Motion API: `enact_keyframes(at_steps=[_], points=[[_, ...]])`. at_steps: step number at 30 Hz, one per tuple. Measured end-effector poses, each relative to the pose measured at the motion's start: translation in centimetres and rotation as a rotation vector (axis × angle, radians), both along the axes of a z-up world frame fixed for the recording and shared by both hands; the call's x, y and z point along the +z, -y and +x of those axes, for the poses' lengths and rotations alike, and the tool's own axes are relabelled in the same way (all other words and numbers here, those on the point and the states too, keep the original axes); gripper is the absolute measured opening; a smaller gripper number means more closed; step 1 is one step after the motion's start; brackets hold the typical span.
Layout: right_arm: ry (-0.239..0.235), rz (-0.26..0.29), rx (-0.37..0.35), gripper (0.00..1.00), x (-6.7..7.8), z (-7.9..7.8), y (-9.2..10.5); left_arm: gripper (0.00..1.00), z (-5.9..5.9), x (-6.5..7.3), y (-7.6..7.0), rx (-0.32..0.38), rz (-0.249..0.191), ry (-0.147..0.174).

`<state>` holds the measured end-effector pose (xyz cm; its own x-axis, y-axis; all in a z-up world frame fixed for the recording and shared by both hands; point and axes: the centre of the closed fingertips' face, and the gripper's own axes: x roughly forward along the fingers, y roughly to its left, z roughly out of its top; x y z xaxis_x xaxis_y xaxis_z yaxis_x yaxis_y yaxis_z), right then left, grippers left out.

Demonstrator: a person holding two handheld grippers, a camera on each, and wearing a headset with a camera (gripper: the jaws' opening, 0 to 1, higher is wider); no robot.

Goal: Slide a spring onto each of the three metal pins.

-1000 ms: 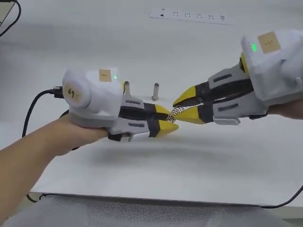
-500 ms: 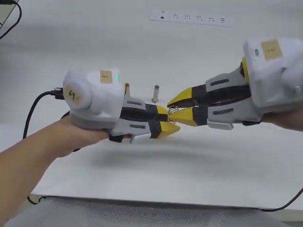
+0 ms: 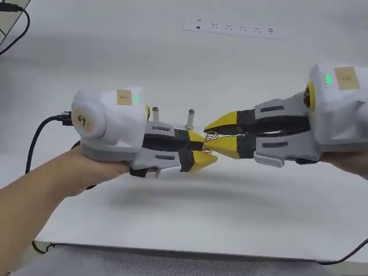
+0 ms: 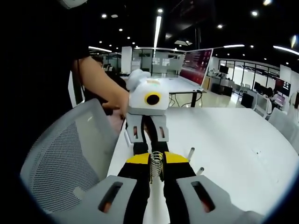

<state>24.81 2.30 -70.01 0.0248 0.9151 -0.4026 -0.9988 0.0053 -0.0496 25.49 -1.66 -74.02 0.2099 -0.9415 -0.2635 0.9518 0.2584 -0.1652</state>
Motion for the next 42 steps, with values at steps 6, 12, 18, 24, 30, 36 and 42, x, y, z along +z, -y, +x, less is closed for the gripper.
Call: enact_keyframes(at_steps=[6, 12, 18, 24, 30, 36, 42], points=[[0.012, 0.018, -0.001, 0.07, 0.31, -0.13, 0.17, 0.02, -0.08, 0.16, 0.08, -0.003, -0.009, 0.002], [0.028, 0.004, 0.012, 0.06, 0.34, -0.38, 0.25, 0.02, -0.18, 0.14, 0.18, -0.009, -0.006, 0.007], [0.036, -0.008, 0.019, 0.06, 0.3, -0.35, 0.3, 0.03, 0.0, 0.07, 0.04, 0.0, -0.006, 0.026], [0.036, -0.015, 0.023, 0.06, 0.31, -0.25, 0.24, 0.03, 0.15, 0.18, 0.1, 0.005, -0.014, 0.026], [0.037, -0.024, 0.027, 0.06, 0.16, -0.14, 0.17, 0.05, 0.28, 0.26, 0.09, 0.01, -0.017, 0.023], [0.04, -0.035, 0.036, 0.06, -0.15, -0.21, -0.05, 0.06, 0.43, 0.28, 0.19, 0.017, -0.018, 0.024], [0.044, -0.042, 0.036, 0.06, -0.25, -0.19, 0.0, 0.09, 0.42, 0.33, 0.21, 0.022, -0.02, 0.021]])
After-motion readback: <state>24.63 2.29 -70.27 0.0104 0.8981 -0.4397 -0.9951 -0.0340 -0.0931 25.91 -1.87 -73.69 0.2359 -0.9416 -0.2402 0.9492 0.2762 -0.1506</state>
